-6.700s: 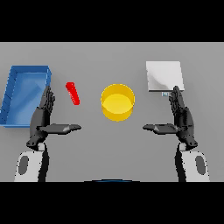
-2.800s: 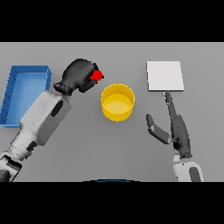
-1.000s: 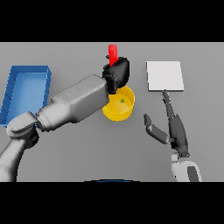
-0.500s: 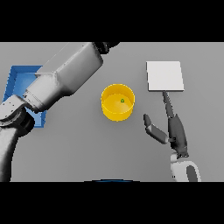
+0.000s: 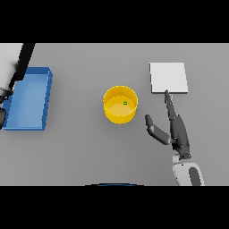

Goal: Pick up the red beaker and tilt it to pour out 1 green nut into yellow bowl. Pick up the yellow bowl and place it on the metallic measuring scale.

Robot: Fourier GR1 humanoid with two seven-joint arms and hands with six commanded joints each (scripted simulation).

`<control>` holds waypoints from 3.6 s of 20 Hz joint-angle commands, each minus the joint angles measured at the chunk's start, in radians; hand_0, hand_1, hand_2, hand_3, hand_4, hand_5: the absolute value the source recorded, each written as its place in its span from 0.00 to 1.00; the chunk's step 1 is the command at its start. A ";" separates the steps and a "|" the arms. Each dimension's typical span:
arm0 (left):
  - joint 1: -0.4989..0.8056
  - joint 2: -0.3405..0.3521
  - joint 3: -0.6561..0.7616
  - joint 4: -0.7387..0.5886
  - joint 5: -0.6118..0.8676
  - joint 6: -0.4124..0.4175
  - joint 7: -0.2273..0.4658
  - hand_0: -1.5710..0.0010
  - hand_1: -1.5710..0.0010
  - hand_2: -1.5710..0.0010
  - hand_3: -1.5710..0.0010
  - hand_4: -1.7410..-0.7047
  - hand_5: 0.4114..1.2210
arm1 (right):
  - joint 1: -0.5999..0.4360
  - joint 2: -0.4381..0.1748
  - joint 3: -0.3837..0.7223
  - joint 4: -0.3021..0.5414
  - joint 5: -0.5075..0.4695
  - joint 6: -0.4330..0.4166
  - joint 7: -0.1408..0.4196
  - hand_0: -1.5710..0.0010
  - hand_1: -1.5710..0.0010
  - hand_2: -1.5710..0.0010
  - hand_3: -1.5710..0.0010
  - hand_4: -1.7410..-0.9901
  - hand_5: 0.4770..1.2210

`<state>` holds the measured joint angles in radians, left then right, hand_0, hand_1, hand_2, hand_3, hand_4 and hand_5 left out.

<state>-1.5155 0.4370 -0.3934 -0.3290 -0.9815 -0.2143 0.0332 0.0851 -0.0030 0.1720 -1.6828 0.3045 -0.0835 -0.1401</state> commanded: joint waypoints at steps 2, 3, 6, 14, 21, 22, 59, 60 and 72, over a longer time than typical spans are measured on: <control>0.051 0.055 0.086 0.002 0.080 0.058 0.025 0.00 0.00 0.00 0.08 0.00 1.00 | 0.000 -0.005 -0.012 0.014 -0.022 0.010 -0.011 1.00 1.00 1.00 1.00 0.99 0.25; 0.096 0.082 0.128 0.001 0.125 0.084 0.037 0.00 0.00 0.00 0.09 0.00 1.00 | 0.001 0.001 -0.008 0.015 -0.026 0.011 -0.015 1.00 1.00 1.00 1.00 0.97 0.24; 0.197 0.142 0.224 -0.033 0.222 0.145 0.134 0.00 0.00 0.00 0.09 0.00 1.00 | -0.013 -0.004 -0.002 0.022 0.001 -0.001 -0.003 1.00 1.00 1.00 1.00 0.93 0.24; 0.566 0.141 0.418 -0.304 0.503 0.266 0.304 0.00 0.00 0.00 0.06 0.00 1.00 | 0.009 -0.015 0.022 -0.013 0.063 -0.024 0.011 1.00 1.00 1.00 1.00 0.91 0.23; 0.838 0.084 0.448 -0.622 0.593 0.350 0.426 0.00 0.00 0.00 0.08 0.00 1.00 | 0.009 -0.020 0.016 0.004 0.049 -0.013 0.001 1.00 1.00 1.00 1.00 0.96 0.23; 0.868 0.076 0.453 -0.650 0.599 0.367 0.439 0.00 0.00 0.00 0.07 0.00 1.00 | 0.009 -0.027 0.009 0.001 0.034 -0.001 0.001 1.00 1.00 1.00 1.00 0.97 0.23; 1.088 0.048 0.370 -0.857 0.589 0.295 0.417 0.99 0.99 0.99 0.99 0.97 0.33 | -0.311 -0.316 0.175 0.101 0.302 0.268 0.102 1.00 1.00 1.00 1.00 0.76 0.26; 1.099 0.047 0.365 -0.860 0.586 0.296 0.405 0.99 0.99 0.99 0.99 0.97 0.33 | -0.346 -0.332 0.199 0.126 0.325 0.292 0.085 1.00 1.00 1.00 1.00 0.73 0.27; 1.106 0.064 0.373 -0.869 0.594 0.283 0.423 1.00 1.00 1.00 1.00 0.96 0.36 | -0.652 -0.402 0.451 0.350 0.552 0.481 -0.042 1.00 1.00 1.00 1.00 0.70 0.33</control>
<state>-0.4092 0.5002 -0.0206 -1.1980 -0.3878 0.0685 0.4565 -0.5670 -0.4048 0.6231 -1.3324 0.8564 0.3972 -0.1821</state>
